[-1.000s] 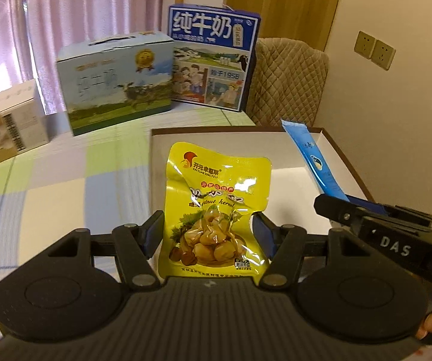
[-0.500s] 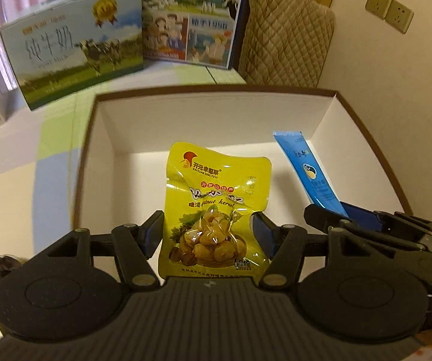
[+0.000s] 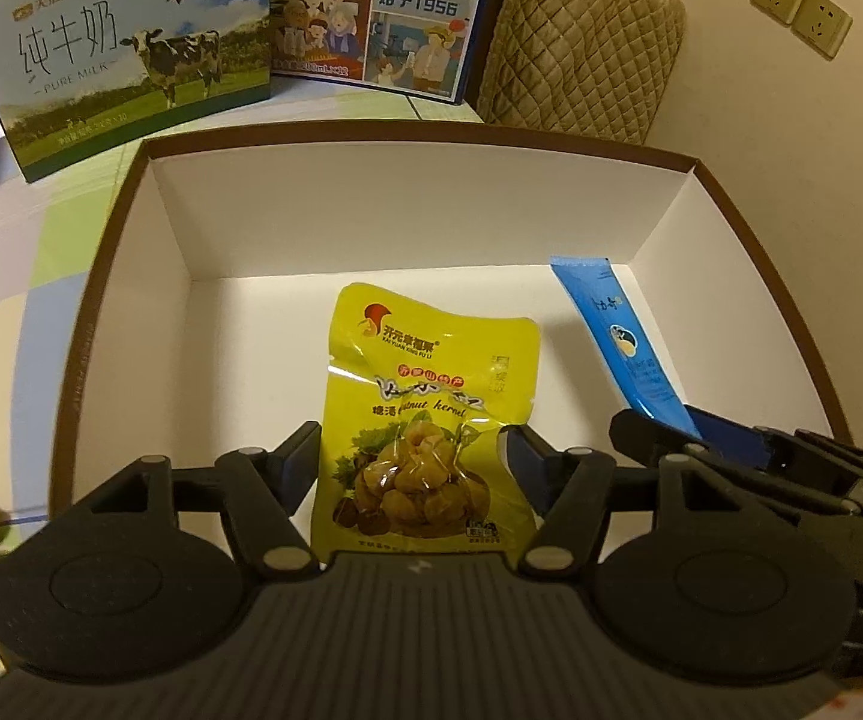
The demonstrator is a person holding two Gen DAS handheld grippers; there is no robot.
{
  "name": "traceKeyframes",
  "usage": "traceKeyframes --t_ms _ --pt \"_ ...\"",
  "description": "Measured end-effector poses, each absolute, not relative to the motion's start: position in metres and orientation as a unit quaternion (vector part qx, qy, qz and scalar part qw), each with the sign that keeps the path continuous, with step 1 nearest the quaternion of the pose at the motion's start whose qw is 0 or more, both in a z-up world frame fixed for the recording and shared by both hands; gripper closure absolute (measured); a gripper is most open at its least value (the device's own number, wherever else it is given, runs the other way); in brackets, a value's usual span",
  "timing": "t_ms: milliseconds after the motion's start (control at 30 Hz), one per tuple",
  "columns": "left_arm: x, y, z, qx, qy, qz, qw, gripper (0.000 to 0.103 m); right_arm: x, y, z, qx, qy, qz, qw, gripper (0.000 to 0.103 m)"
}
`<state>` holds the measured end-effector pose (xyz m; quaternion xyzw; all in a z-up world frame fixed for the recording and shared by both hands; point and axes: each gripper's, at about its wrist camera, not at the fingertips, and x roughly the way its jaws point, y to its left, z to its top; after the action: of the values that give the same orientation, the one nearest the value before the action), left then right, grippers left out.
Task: Organize objects
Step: 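Open both tools to drop the pouch and tube into the box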
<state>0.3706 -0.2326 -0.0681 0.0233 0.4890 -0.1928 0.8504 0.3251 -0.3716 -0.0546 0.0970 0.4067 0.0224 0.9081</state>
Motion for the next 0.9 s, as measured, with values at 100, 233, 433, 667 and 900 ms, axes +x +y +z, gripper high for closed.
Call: traceKeyframes --t_ms 100,233,433,667,900 --pt "0.37 -0.234 -0.068 0.033 0.484 -0.191 0.853 0.036 0.325 -0.371 -0.054 0.094 0.407 0.02 0.908 0.071" --pt "0.368 -0.232 -0.063 0.039 0.475 -0.191 0.858 0.026 0.324 -0.371 -0.055 0.093 0.406 0.02 0.909 0.07" --pt "0.364 -0.227 -0.057 0.061 0.46 -0.182 0.867 0.022 0.322 -0.372 -0.054 0.095 0.403 0.027 0.91 0.07" --pt "0.358 -0.219 -0.056 0.079 0.456 -0.171 0.87 0.02 0.319 -0.365 -0.052 0.072 0.379 0.024 0.922 0.041" --pt "0.35 -0.213 -0.048 0.086 0.445 -0.17 0.875 0.017 0.317 -0.364 -0.049 0.073 0.367 0.025 0.927 0.037"
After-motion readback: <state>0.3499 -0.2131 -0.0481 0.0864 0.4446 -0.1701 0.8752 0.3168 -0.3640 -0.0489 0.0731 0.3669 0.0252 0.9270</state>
